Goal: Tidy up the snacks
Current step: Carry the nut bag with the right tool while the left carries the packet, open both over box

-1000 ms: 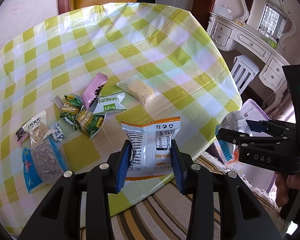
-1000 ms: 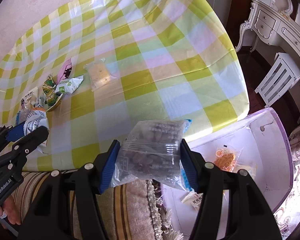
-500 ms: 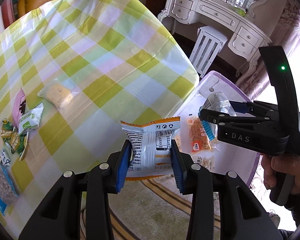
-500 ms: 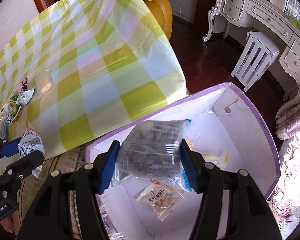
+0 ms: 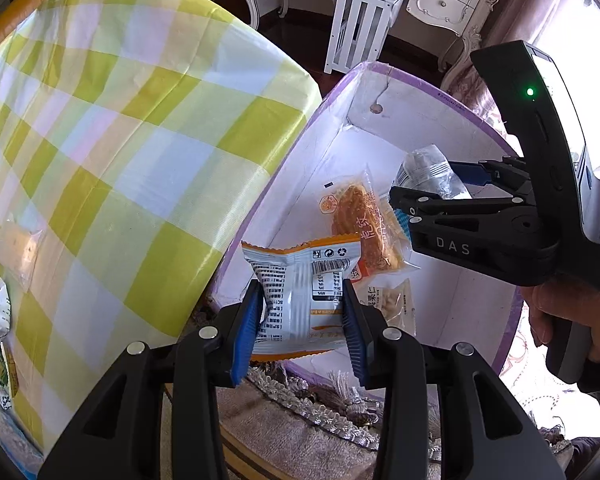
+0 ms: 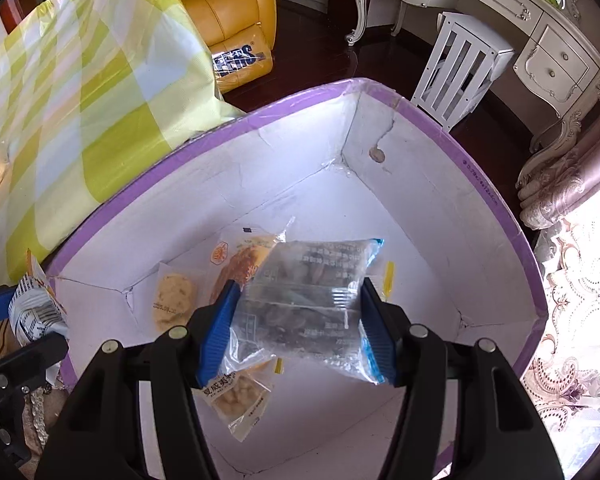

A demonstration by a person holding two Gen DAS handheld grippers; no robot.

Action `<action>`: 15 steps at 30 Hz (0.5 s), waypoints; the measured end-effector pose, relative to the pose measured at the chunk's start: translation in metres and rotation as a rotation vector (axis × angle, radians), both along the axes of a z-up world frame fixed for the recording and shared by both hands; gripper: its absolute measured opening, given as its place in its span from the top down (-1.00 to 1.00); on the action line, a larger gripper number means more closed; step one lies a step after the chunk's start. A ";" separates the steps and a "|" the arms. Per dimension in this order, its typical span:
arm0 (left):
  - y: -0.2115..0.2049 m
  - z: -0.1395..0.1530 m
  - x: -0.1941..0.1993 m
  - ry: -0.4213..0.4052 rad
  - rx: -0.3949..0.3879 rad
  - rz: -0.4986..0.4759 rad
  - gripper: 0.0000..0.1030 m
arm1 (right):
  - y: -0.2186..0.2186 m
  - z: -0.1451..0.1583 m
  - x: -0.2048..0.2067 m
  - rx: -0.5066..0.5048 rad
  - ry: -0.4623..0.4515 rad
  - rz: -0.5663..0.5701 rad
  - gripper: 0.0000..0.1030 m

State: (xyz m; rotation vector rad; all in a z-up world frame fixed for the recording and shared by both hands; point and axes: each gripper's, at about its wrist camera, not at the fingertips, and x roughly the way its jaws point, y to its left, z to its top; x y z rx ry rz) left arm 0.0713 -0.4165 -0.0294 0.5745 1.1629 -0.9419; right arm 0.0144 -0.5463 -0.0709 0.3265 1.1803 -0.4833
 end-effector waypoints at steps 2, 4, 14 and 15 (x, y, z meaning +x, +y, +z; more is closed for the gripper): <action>-0.002 -0.002 -0.001 0.003 0.006 -0.005 0.26 | -0.001 -0.005 -0.001 0.005 0.009 -0.007 -0.17; -0.004 -0.004 -0.001 0.009 0.012 -0.010 0.26 | -0.003 -0.011 -0.002 0.011 0.018 -0.013 -0.17; -0.011 -0.010 0.002 0.034 0.017 -0.009 0.01 | -0.010 -0.018 -0.004 0.017 0.040 -0.044 -0.38; -0.011 -0.009 0.002 0.032 0.012 -0.007 -0.05 | -0.010 -0.017 -0.003 0.012 0.040 -0.045 -0.39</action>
